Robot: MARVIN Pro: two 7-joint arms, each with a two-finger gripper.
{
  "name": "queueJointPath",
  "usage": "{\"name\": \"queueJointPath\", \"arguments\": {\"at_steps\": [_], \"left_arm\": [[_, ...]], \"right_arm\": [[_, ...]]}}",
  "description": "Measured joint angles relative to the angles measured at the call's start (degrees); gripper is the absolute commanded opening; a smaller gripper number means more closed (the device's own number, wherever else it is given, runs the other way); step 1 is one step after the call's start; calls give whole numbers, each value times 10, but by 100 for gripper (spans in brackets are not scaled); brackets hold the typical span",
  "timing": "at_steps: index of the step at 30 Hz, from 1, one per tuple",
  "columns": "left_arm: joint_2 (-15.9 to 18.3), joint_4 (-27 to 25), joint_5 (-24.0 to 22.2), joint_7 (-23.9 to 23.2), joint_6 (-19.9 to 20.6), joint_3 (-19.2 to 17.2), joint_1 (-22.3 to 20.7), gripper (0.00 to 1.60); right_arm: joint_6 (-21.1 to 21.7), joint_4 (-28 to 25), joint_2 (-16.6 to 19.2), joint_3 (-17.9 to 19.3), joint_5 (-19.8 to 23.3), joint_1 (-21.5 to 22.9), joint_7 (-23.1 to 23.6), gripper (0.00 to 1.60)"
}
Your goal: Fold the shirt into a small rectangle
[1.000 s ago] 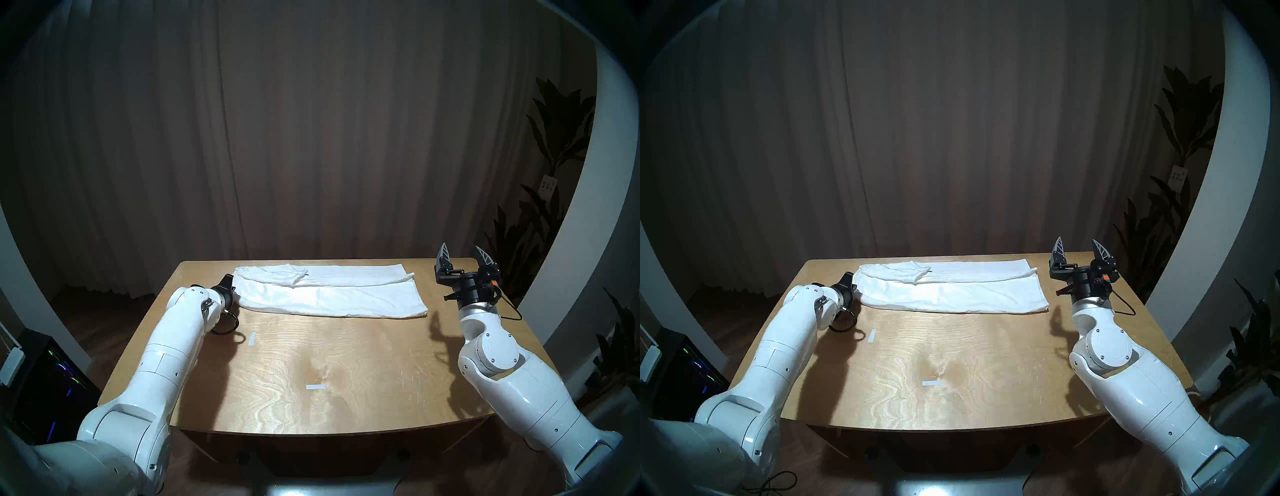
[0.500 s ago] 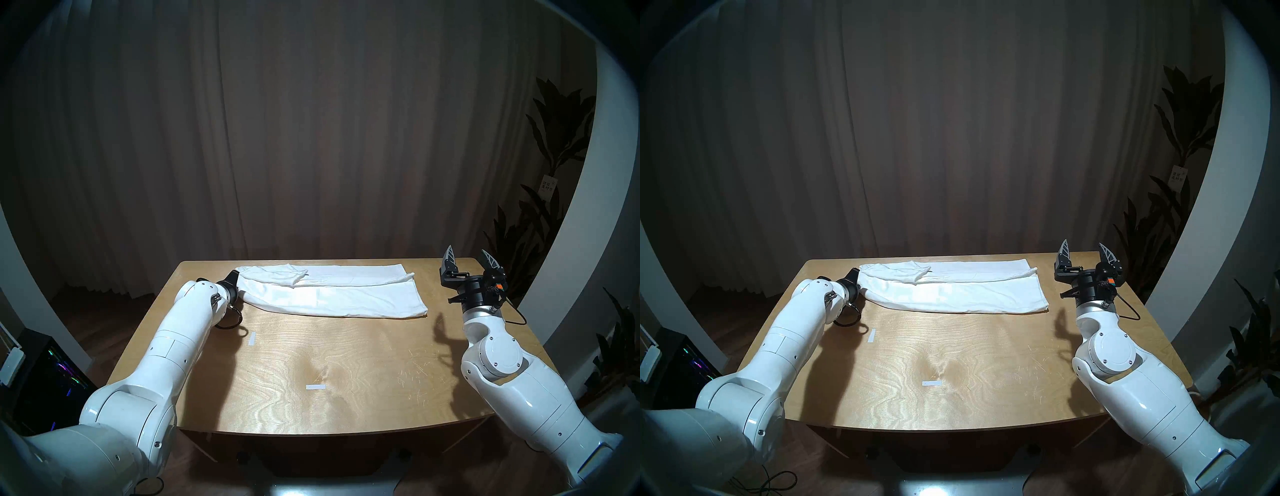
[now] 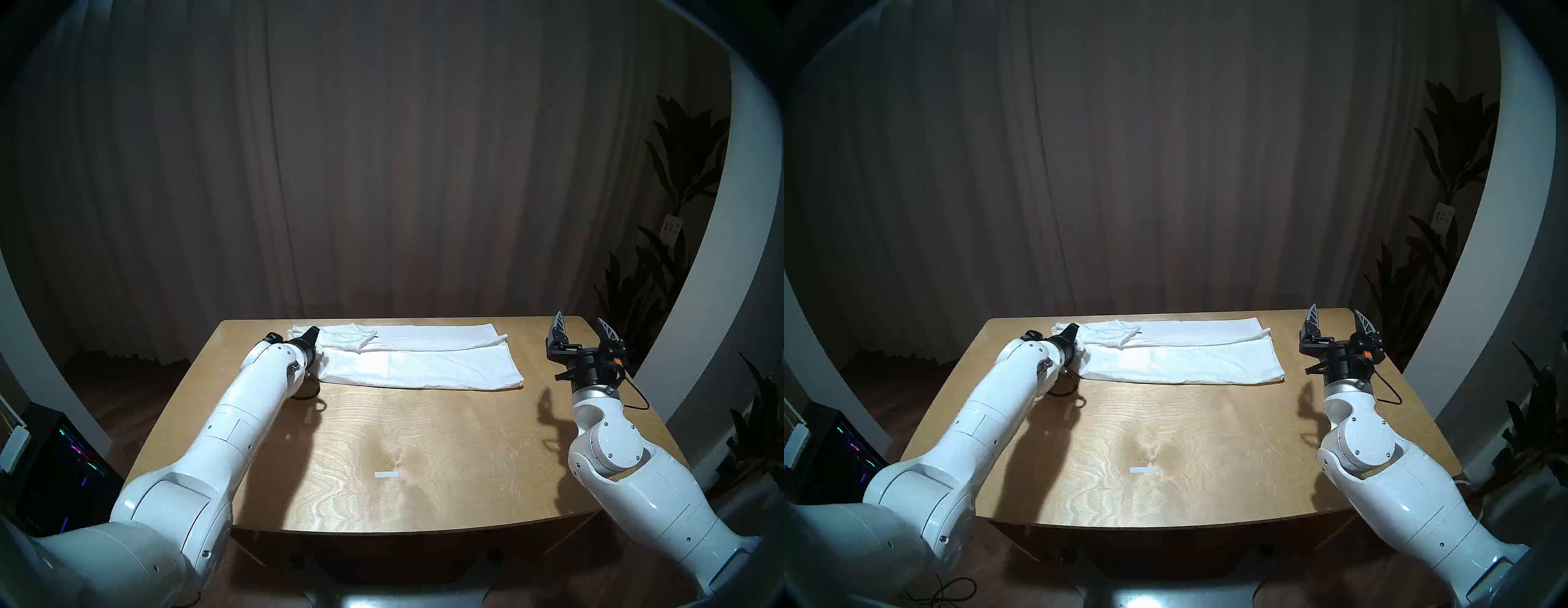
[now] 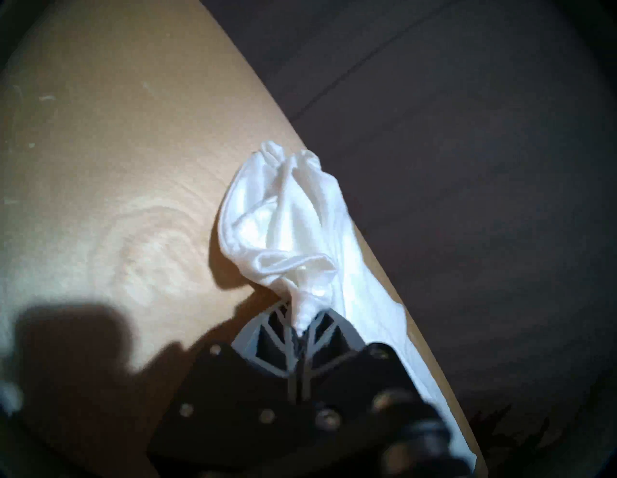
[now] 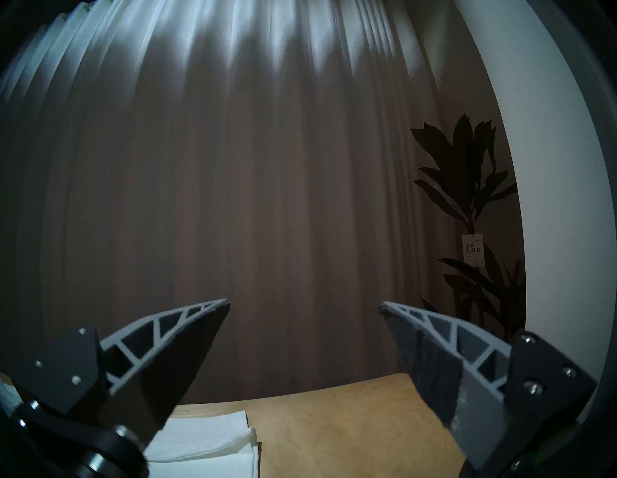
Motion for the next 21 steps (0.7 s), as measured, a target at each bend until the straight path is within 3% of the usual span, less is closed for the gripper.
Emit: {"name": "queueJointPath", "arguments": {"at_steps": [9,21], "left_arm": [[-7,-72,49,76,-62,22,6,0],[-29,-128,82,118,-81,73,16,0]], "right_arm": [[-7,12,1,-1,17,-2,10,160],[-21,19,5,7,34,-5,23,160]]}}
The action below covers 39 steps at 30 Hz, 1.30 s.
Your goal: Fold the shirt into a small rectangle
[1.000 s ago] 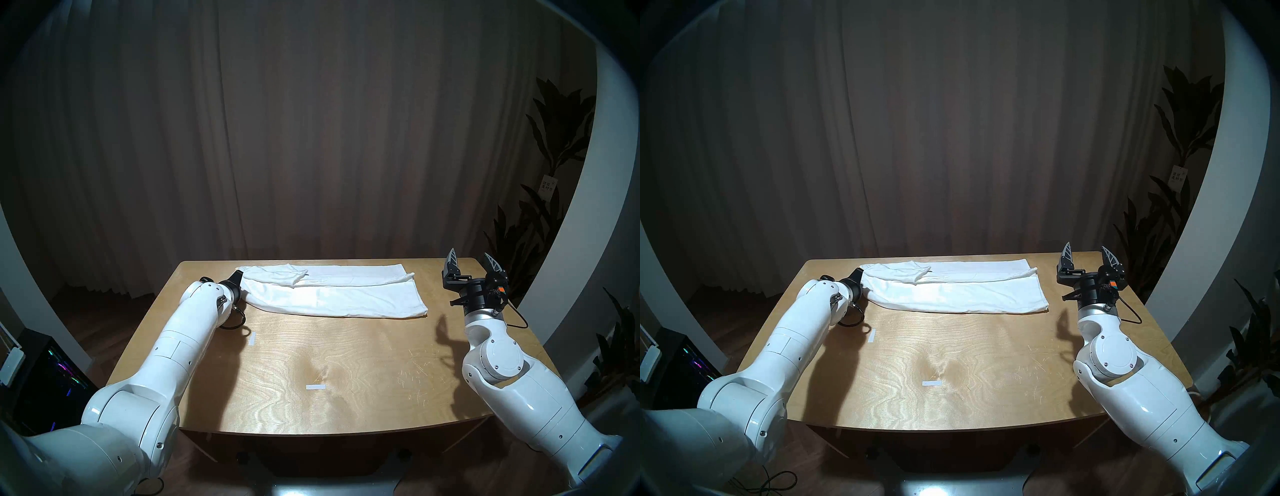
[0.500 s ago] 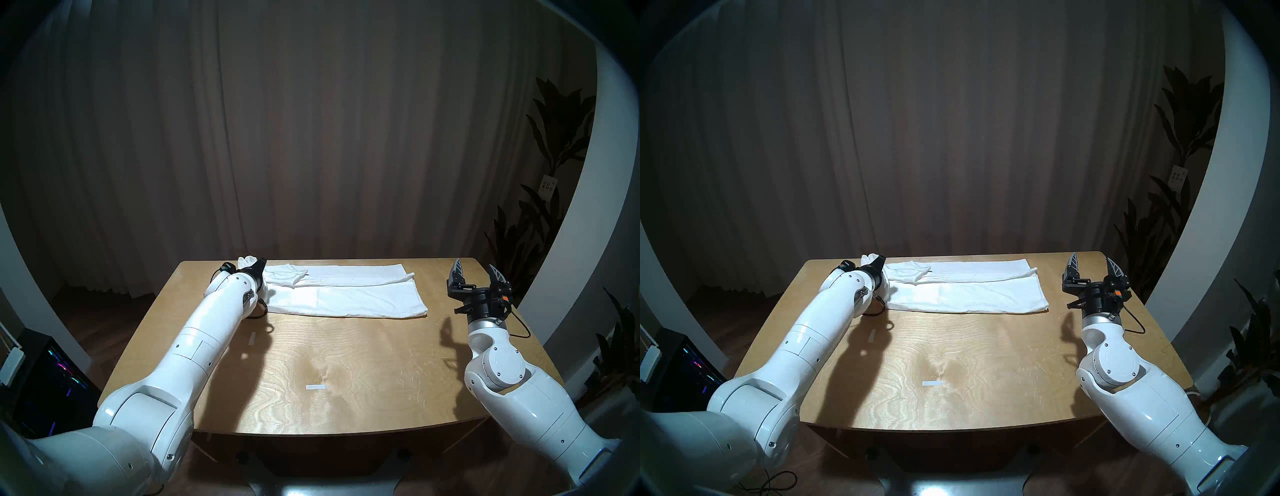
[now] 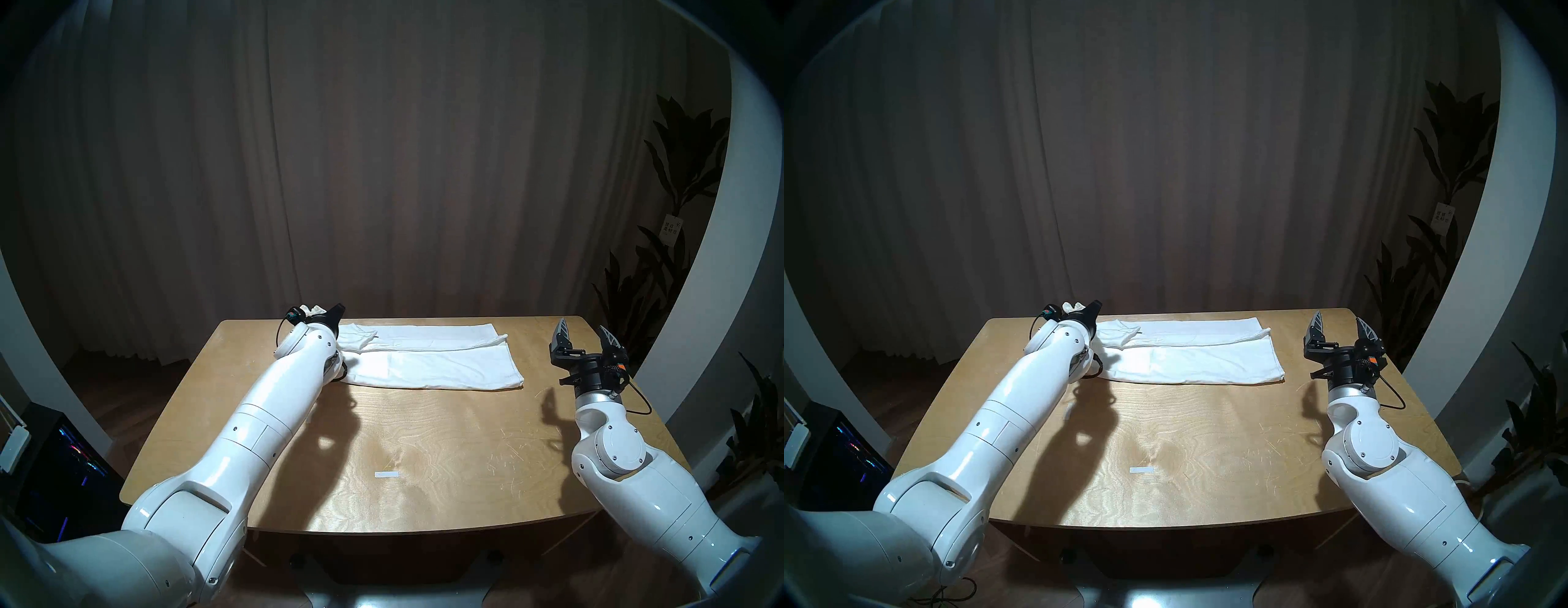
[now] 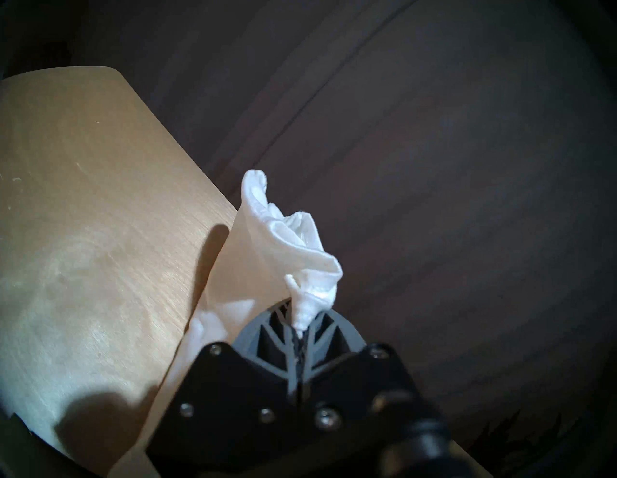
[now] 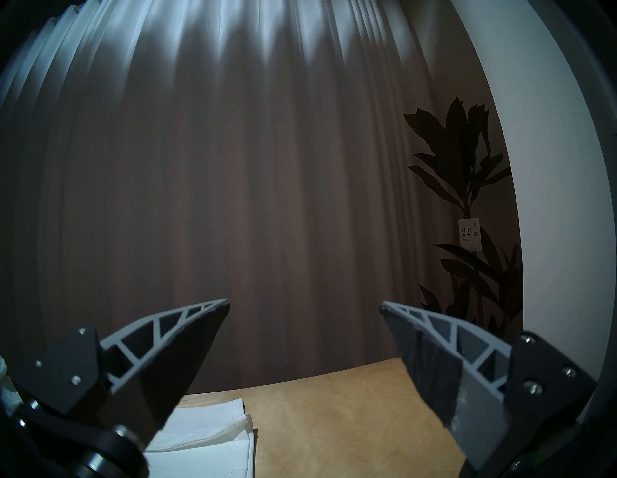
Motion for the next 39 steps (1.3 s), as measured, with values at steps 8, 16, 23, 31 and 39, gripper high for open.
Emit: {"name": "queueJointPath", "arguments": {"at_steps": [8,16,23,31,39], "left_arm": [[-37,29,11,8,0,41,-15,0],[-81,86,13,6,1,64,-46,0],[-120,104,14,2,7,87,-74,0],[-170,142,12,-4,16,115,-111,0],[-219,196,4,-9,19,145,-145,0]], "right_arm": [[-16,3,7,14,14,-25,0,160],[-27,8,13,25,24,-45,-1,160],[-32,10,16,32,31,-56,-3,160],[-39,11,21,42,40,-71,-5,160],[-46,17,27,57,50,-85,-11,160]]}}
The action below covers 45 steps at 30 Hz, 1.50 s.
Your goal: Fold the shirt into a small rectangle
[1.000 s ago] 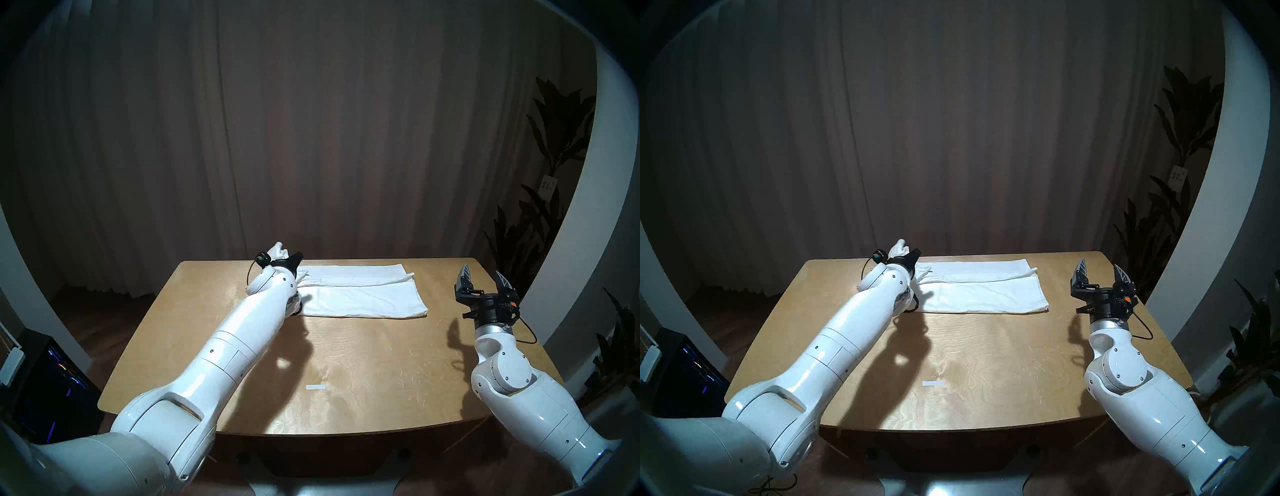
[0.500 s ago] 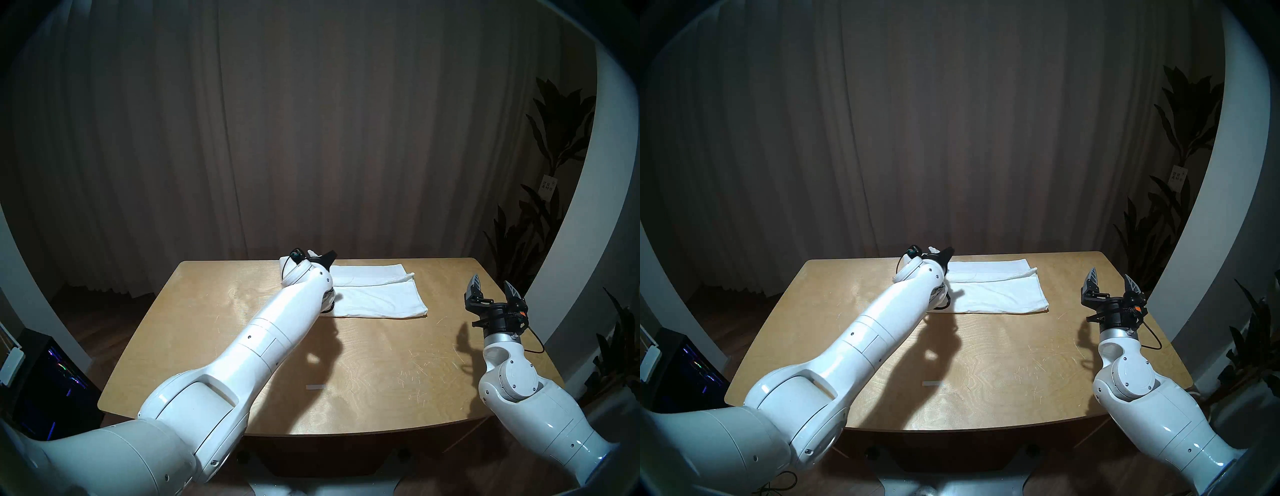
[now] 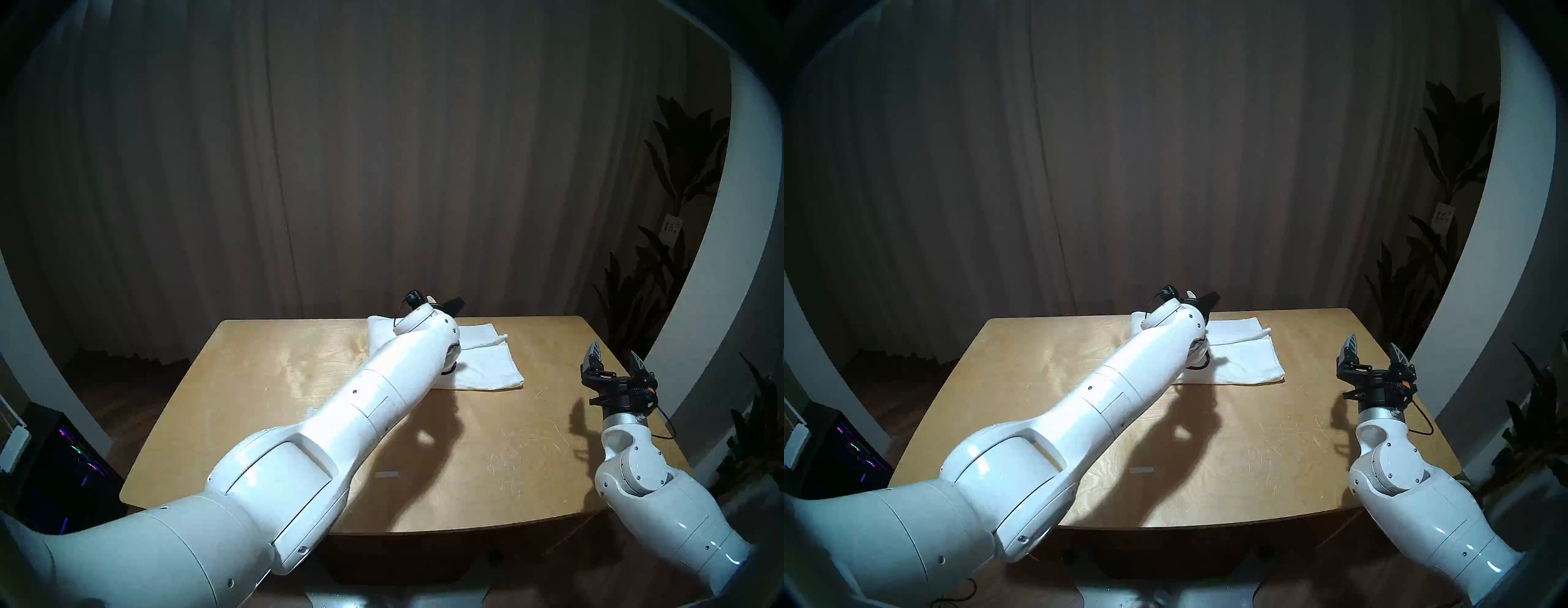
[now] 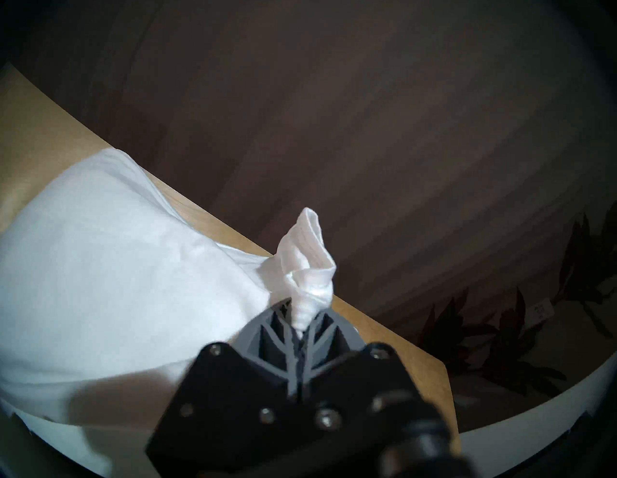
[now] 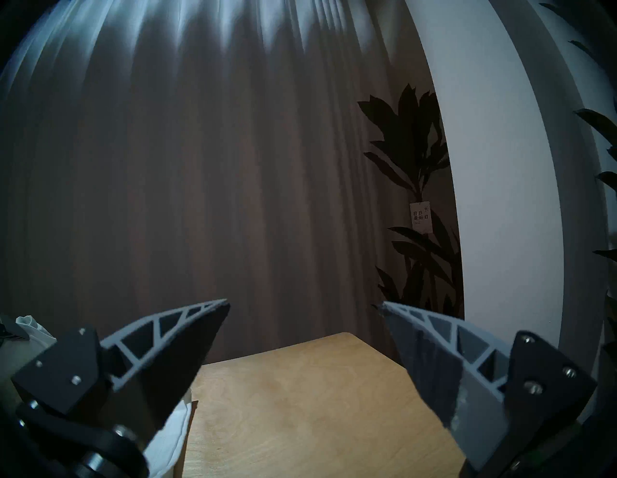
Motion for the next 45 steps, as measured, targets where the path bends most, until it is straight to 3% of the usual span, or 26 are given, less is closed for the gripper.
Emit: {"name": "queueJointPath", "arguments": {"at_steps": [10,13,16,18,19,20,21,23,40,45], "left_arm": [[-57,71,-17,-7,-4,34,-23,0],[-74,93,-21,-9,-6,42,-27,29],[-88,110,-25,-11,-7,49,-29,12],[-98,122,-29,-14,-8,55,-31,11],[-101,126,-30,-15,-8,57,-32,25],[-105,132,-33,-16,-7,61,-32,66],[-109,139,-35,-19,-7,66,-34,141],[-112,147,-39,-22,-7,71,-35,155],[-123,184,-69,-53,-7,105,-48,160],[-124,196,-58,-67,-13,120,-63,160]], "right_arm": [[-7,11,7,15,12,-18,-8,160],[-8,13,8,18,15,-22,-9,160],[-10,15,10,21,19,-26,-10,160],[-11,18,11,24,21,-29,-12,160],[-11,19,12,25,22,-30,-12,160],[-11,21,12,26,24,-32,-13,160],[-12,24,14,29,26,-35,-14,160],[-13,26,15,32,28,-38,-15,160],[-23,33,26,53,38,-46,-11,160],[-33,18,28,65,51,-47,-5,160]]}}
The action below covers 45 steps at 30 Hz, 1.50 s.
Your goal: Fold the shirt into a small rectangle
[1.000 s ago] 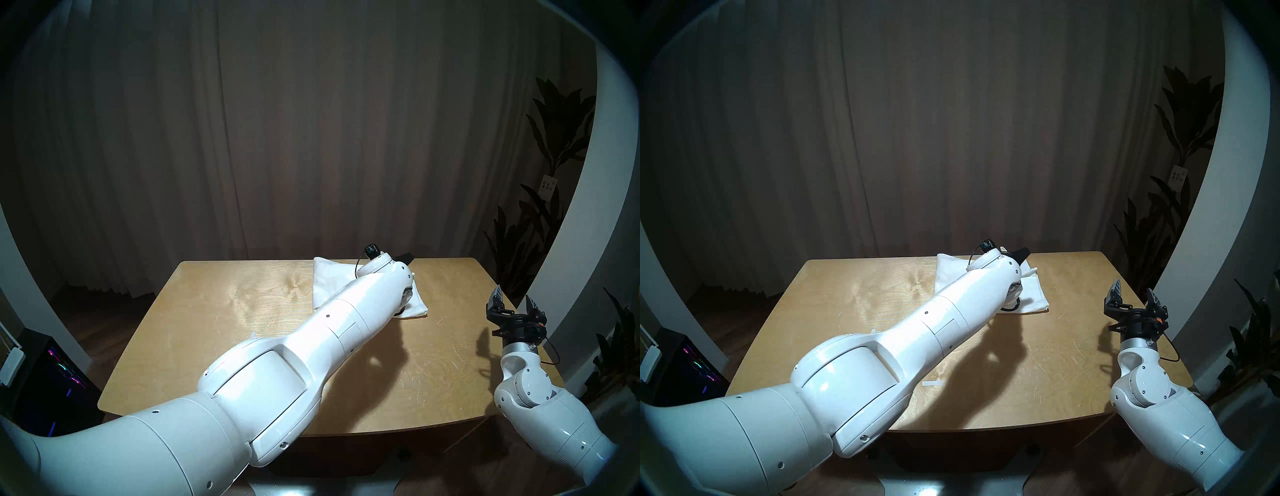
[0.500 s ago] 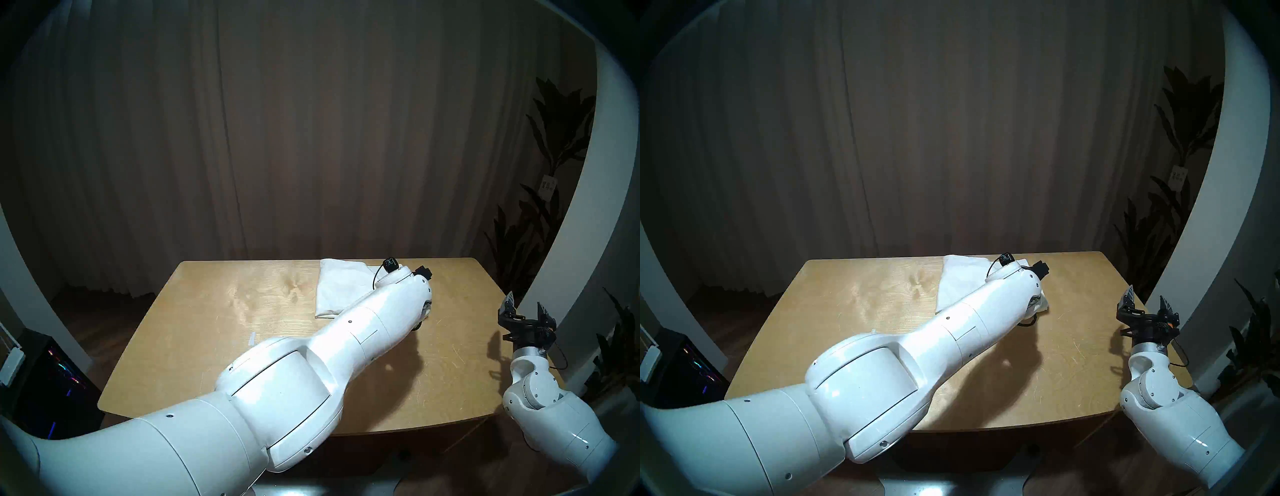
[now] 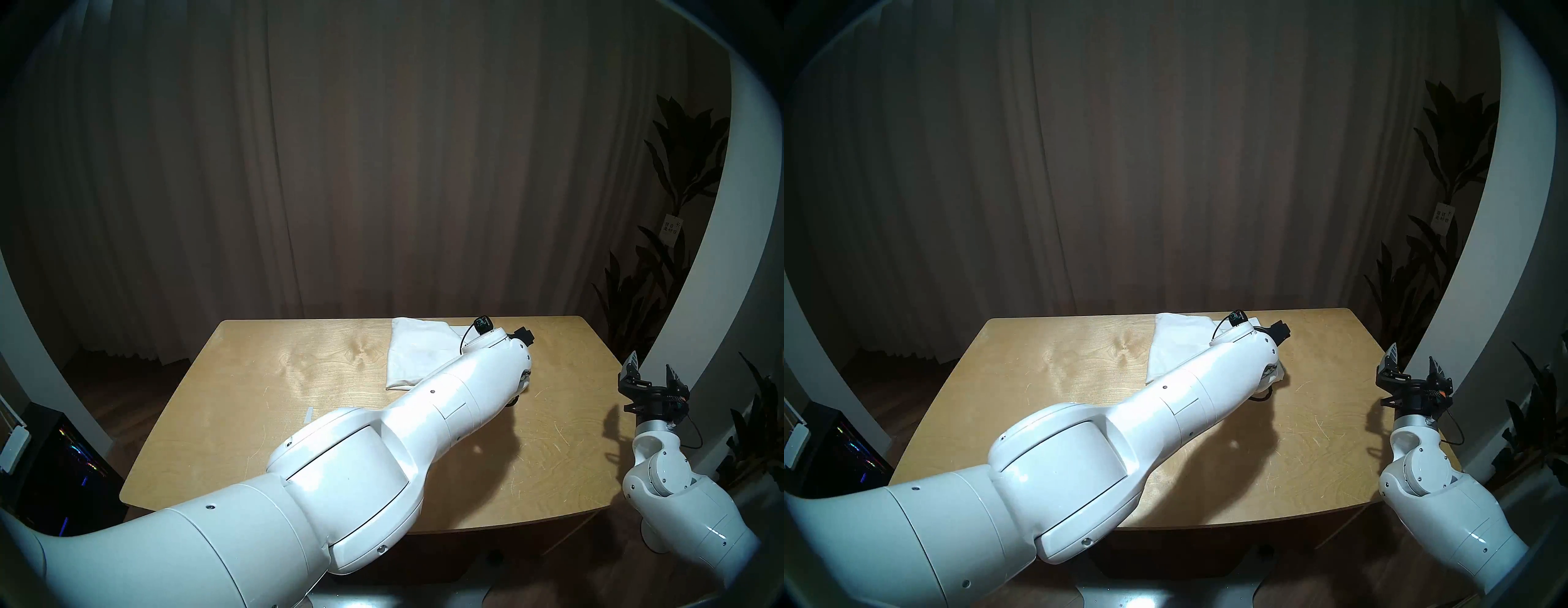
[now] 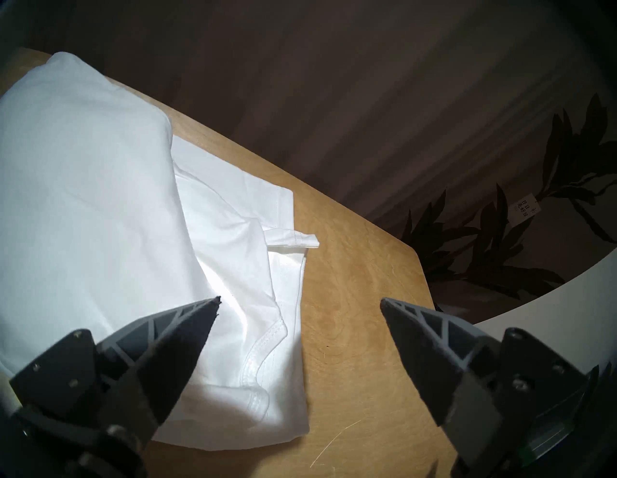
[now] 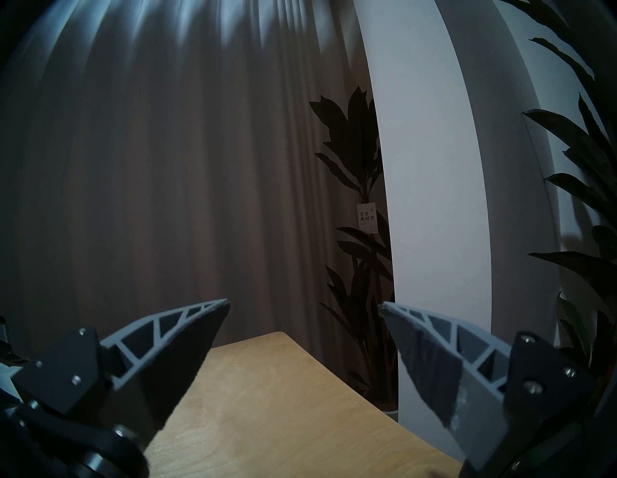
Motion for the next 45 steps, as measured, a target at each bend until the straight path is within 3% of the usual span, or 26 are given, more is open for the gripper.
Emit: {"name": "queueJointPath", "arguments": {"at_steps": [6,13,29,45], "left_arm": [[8,5,48,-39,-24,39,-16,160],[50,16,124,-68,-80,90,-31,160],[171,104,228,-33,-164,153,-35,160],[253,137,275,-8,-226,197,-9,160]], "right_arm": [[-10,-25,4,12,15,-4,10,160],[-10,-44,6,5,31,-8,27,160],[25,-74,6,-65,41,19,59,160],[75,-97,8,-122,23,63,90,160]]}}
